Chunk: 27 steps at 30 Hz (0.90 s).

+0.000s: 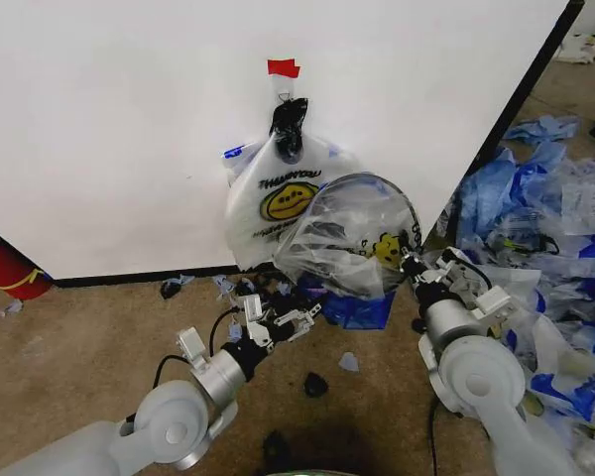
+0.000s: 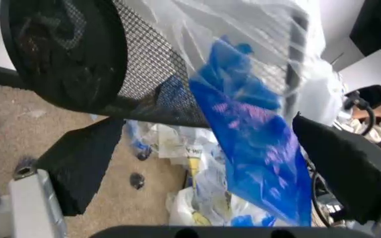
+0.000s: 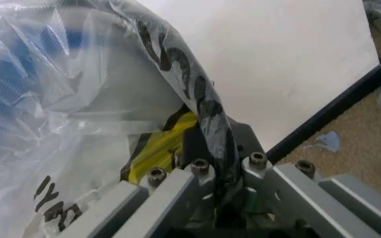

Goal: Pick up the garbage bag from the wall and place it over the trash bin.

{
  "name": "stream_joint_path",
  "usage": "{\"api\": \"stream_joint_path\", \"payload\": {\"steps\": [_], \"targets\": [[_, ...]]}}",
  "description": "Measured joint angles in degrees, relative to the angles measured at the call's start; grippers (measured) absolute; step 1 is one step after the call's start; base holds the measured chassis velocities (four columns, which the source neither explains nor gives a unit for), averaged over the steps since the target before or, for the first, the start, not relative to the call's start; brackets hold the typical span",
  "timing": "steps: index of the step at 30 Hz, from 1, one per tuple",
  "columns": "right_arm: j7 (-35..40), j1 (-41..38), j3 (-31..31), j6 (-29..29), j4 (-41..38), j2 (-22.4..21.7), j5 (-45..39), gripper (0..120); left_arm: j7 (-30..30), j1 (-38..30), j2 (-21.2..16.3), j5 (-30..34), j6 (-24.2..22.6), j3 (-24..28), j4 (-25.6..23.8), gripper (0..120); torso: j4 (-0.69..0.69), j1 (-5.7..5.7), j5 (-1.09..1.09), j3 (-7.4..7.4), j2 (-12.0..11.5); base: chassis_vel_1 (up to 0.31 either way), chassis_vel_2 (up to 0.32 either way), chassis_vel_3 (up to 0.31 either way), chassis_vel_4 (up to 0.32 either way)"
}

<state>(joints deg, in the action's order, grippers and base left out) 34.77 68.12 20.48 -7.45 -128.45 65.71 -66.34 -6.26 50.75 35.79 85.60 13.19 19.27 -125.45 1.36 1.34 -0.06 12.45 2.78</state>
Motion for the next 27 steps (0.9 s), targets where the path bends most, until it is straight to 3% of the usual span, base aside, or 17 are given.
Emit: {"api": "stream_joint_path", "payload": {"steps": [6,25,27], "targets": [[-0.01,0.13,0.01,-0.14,-0.36,0.06,0.07,0,-0.68,0.26,0.46,0.22,-0.12,0.02,-0.13,94,-0.01,0.00,0.00,0.00,0.00,0.000,0.000,0.000,0.000],[0.52,-0.70,0.93,-0.16,-0.34,-0.22,-0.96,0,-2.05,0.41,1.91,-0.41,-0.14,1.24,-0.02,22,-0.01,0.00,0.00,0.00,0.00,0.000,0.000,0.000,0.000],[0.54,-0.73,0.92,-0.16,-0.32,-0.21,-0.98,0,-2.09,0.40,1.92,-0.41,-0.13,1.20,0.00,20,-0.01,0.00,0.00,0.00,0.00,0.000,0.000,0.000,0.000]]}}
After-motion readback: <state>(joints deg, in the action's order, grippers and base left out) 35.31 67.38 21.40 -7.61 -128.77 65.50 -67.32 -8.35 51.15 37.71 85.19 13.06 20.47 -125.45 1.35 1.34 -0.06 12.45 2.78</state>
